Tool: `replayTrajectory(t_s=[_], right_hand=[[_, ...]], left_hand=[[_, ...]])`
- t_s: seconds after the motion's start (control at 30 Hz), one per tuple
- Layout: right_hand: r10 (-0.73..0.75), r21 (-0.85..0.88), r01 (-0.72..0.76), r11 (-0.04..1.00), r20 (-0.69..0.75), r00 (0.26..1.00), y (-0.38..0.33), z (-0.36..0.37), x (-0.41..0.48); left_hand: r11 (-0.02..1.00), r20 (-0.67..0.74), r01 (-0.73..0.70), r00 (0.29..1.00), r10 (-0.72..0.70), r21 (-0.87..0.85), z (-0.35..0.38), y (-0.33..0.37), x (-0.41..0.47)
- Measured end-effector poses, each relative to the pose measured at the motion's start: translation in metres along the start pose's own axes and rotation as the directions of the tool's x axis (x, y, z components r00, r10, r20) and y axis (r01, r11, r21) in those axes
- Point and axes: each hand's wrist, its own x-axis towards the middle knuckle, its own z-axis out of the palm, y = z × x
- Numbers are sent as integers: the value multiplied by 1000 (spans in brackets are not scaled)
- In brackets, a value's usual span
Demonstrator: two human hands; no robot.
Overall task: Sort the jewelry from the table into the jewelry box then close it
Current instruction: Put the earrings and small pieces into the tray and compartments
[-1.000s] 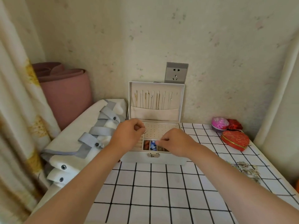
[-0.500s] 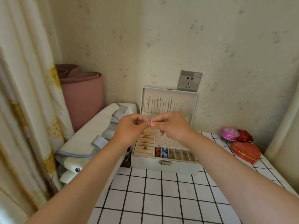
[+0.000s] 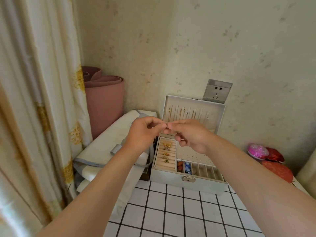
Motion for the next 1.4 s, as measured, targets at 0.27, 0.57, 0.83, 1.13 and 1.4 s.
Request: replayTrajectory(t_s=[0.27, 0.57, 0.83, 1.13, 1.4], right_hand=[[-296, -315, 280, 907, -1, 955, 2, 7, 8], [-412, -565, 301, 768, -75, 908, 26, -1, 35], [-335, -596, 184, 781, -151, 930, 63, 4, 62], [-264, -507, 158, 847, -144, 954, 73, -2, 74], [-306, -795, 188, 577, 3, 952, 65, -7, 69]], left_hand=[[995, -72, 86, 994, -82, 57, 3, -10, 3], [899, 137, -41, 990, -21, 437, 14, -30, -2], [690, 348, -301, 935, 75, 659, 25, -57, -15], [736, 314, -177, 948, -51, 653, 22, -50, -13], [740, 310, -146, 946, -89, 657, 24, -53, -14]])
